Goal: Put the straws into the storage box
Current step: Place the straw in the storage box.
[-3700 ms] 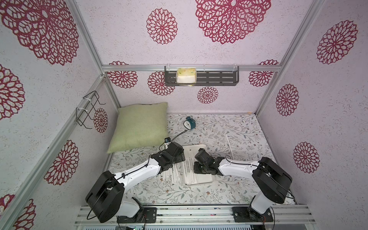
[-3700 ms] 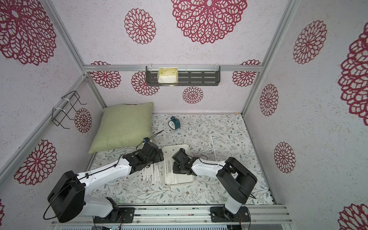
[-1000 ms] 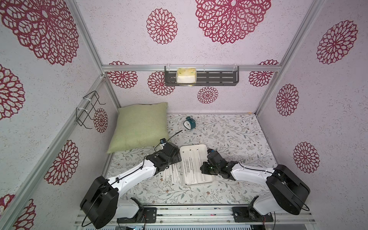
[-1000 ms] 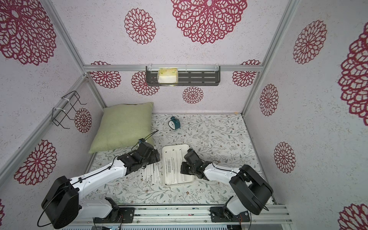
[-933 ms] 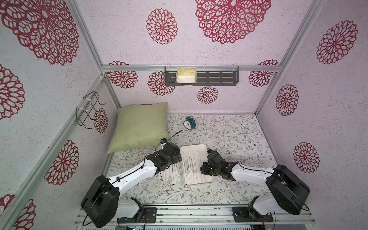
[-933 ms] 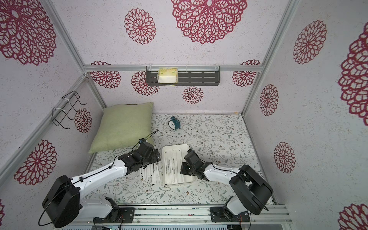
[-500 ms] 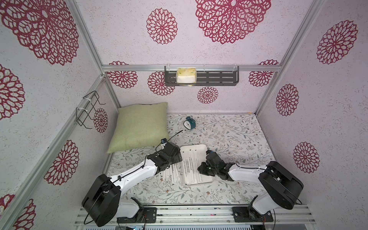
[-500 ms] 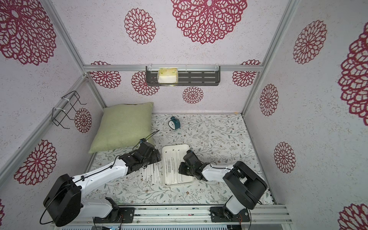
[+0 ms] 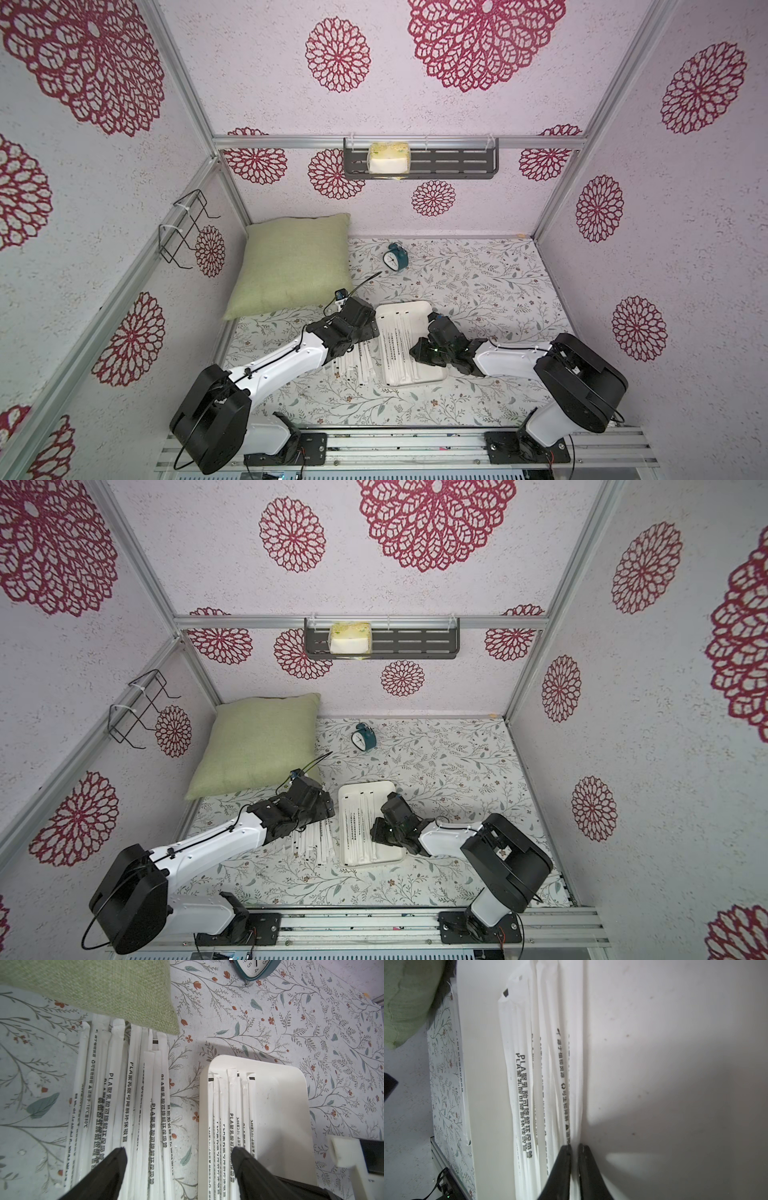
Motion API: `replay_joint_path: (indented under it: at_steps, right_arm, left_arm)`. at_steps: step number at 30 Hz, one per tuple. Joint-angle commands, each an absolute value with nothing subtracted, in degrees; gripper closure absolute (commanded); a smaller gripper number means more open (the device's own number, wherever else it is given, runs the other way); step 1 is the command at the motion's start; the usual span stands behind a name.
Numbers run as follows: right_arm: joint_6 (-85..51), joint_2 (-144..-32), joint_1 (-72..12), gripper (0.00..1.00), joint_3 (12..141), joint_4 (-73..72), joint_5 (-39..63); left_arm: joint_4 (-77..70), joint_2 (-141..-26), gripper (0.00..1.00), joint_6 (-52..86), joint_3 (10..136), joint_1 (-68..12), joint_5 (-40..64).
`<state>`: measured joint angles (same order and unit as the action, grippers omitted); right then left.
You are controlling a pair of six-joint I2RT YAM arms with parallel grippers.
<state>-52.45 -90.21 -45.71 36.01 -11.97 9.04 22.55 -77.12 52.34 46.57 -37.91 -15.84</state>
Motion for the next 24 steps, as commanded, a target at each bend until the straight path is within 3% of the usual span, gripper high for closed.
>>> replay_joint_path:
  at_steps: [1,8,13,16,24]
  right_arm:
    - [-50.7,-88.6,-46.0,0.81,38.7,-7.7,7.7]
    - [-48.5,-85.8,-46.0,0.64,42.4,-1.3,5.2]
    - [-46.8,-85.5,-45.9,0.52,46.0,3.8,2.3]
    - [-45.7,-85.2,-45.9,0.50,47.6,5.2,1.3]
    - [-44.1,-83.3,-45.0,0.50,50.9,8.8,-2.4]
  left_arm:
    - [25.6,-74.5,0.15,51.7,47.3,-37.0,-18.2]
    - [38.4,-72.3,0.20,49.7,48.8,-29.7,-17.1]
    - [39.9,-71.4,0.33,45.5,46.2,-22.1,-8.6]
    - [40.7,-73.5,0.43,43.0,46.0,-20.4,-5.7]
    - [35.8,-78.4,0.52,40.0,45.2,-19.3,-0.8]
